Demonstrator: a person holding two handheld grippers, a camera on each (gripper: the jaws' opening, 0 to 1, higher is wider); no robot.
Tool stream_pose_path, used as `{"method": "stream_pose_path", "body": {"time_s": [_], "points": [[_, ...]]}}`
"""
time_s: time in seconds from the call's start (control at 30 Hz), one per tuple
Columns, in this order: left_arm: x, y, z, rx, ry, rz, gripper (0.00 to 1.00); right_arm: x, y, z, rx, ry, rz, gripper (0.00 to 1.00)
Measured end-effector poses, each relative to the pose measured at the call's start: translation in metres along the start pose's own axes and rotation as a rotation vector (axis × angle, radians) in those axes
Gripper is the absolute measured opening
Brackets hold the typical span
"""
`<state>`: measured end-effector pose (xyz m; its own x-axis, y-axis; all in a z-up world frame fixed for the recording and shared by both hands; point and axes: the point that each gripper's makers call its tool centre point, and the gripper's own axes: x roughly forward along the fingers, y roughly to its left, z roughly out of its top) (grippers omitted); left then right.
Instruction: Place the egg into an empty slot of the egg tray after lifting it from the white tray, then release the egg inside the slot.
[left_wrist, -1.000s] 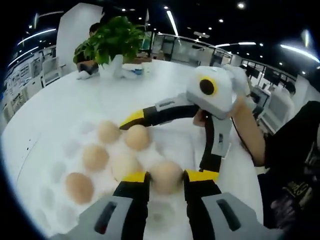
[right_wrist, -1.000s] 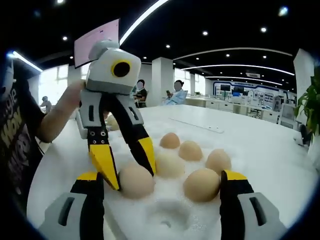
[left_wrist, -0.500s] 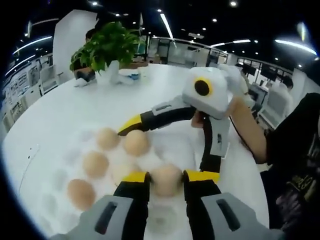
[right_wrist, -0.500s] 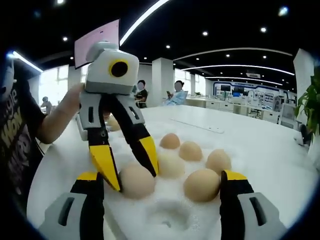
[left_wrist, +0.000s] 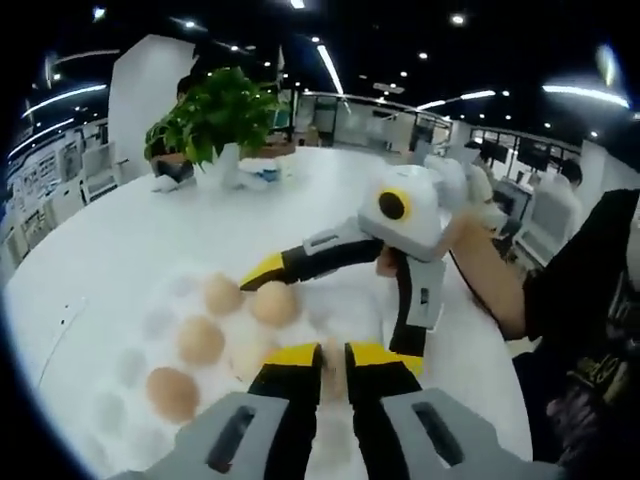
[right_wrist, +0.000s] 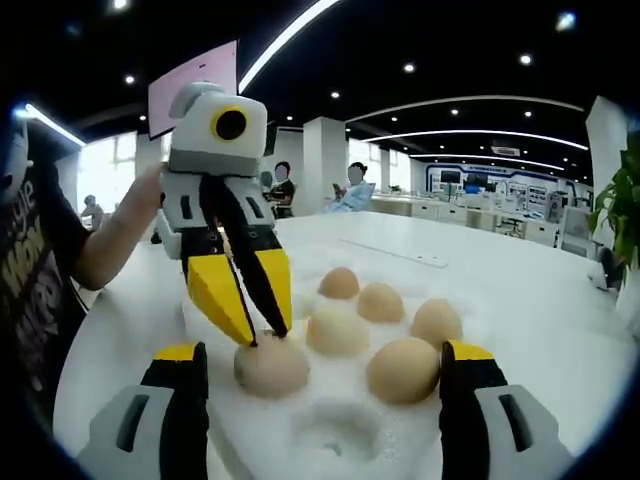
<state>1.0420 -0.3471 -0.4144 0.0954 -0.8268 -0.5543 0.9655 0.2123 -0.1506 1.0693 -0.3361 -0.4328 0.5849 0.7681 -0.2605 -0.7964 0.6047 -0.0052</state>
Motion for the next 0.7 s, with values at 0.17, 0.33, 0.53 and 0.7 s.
{"method": "stream_pose_path", "body": {"time_s": [0.17,0.33,0.53,0.7], "points": [[0.011,-0.003,-0.025,0.008,0.094,-0.011,0.27,0.000,0.001,0.000,-0.001,0.002,-0.001,1.00],[0.010,-0.006,-0.016,-0.014,0.040,-0.023,0.27,-0.001,0.002,0.000,-0.005,0.004,0.000,1.00],[0.011,-0.001,-0.014,0.007,0.037,-0.015,0.27,-0.001,0.004,0.000,-0.011,0.009,0.003,1.00],[0.010,-0.003,-0.013,0.016,0.058,-0.005,0.27,-0.001,0.005,0.001,-0.010,0.009,0.004,1.00]]}}
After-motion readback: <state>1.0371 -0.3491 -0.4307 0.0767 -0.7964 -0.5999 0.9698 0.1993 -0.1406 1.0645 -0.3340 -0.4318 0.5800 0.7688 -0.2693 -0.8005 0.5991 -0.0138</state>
